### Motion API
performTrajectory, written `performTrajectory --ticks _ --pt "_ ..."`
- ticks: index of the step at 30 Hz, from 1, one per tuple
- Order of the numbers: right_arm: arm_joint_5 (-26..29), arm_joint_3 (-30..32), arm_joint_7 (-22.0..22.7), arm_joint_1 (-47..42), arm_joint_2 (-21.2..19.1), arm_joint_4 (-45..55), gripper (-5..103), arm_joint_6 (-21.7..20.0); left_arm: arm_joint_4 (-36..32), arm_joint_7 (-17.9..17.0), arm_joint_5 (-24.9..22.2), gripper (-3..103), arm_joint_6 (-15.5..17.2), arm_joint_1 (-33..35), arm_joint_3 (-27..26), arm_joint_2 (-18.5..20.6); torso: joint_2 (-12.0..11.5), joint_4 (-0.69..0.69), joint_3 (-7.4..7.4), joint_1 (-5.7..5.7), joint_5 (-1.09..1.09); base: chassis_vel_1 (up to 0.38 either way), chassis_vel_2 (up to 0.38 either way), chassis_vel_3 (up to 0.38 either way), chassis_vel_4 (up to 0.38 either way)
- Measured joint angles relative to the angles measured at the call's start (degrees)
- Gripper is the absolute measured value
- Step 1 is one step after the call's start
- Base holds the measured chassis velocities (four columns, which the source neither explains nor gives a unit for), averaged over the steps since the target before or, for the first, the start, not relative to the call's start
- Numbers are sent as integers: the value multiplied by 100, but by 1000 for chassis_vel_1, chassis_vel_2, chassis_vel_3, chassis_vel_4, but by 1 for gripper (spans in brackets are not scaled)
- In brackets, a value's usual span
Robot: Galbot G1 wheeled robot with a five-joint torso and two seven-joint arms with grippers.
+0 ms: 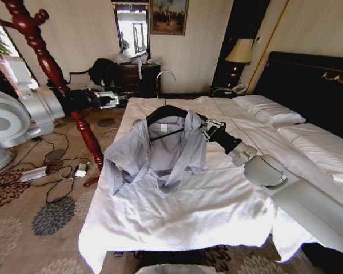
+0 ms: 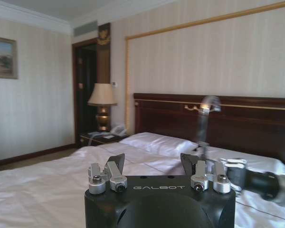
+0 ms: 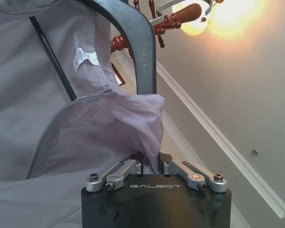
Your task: Pick up the clothes from the bed and hang them on the clothes hanger.
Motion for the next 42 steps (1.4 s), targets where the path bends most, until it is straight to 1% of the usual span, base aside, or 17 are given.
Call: performTrajectory --ticks 4,8,25,26,27,29,31,32,33,34,35,38,39,42 --pt "6 -5 0 9 9 18 15 -23 -494 -18 23 70 6 156 101 -67 0 -1 0 0 0 0 0 0 0" --pt "6 17 0 -22 -10 56 15 -29 -626 9 35 68 10 199 130 -9 0 -1 0 0 0 0 0 0 0" --pt "23 40 4 18 -25 165 15 -59 -407 128 625 68 -2 531 280 284 0 -1 0 0 0 0 0 0 0" --pt "20 28 3 34 -14 165 15 -60 -403 136 707 64 -35 583 273 310 0 -1 0 0 0 0 0 0 0" --pt "20 28 3 34 -14 165 15 -60 -403 136 707 64 -35 583 273 310 0 -1 0 0 0 0 0 0 0" --pt "12 21 3 39 -12 165 15 -60 -383 168 765 53 -82 628 263 329 0 -1 0 0 0 0 0 0 0" --pt "5 19 3 31 -12 167 15 -61 -374 186 778 53 -98 639 262 334 0 -1 1 0 0 0 0 0 0" --pt "-14 14 4 2 -17 184 15 -60 -366 210 784 43 -115 650 260 335 0 -1 0 0 0 0 0 0 0" --pt "-32 11 4 -16 -18 192 15 -60 -365 218 784 43 -121 657 259 335 0 -1 0 0 0 0 0 0 0" --pt "-55 5 3 -26 -17 196 15 -58 -366 219 786 37 -127 670 256 333 0 -1 0 0 0 0 0 0 0" --pt "-55 5 3 -26 -17 196 15 -58 -366 219 786 37 -127 670 256 333 0 -1 0 0 0 0 0 0 0" --pt "-85 -22 3 -20 1 199 15 -56 -406 221 816 21 -129 725 252 315 0 -1 1 0 0 0 0 0 0" --pt "-87 -33 2 -5 0 206 15 -57 -428 219 831 19 -130 744 252 302 0 -1 0 0 0 0 0 0 0" --pt "-89 -39 2 1 0 216 15 -58 -440 199 839 19 -130 759 251 288 0 -1 0 0 0 0 0 0 0"
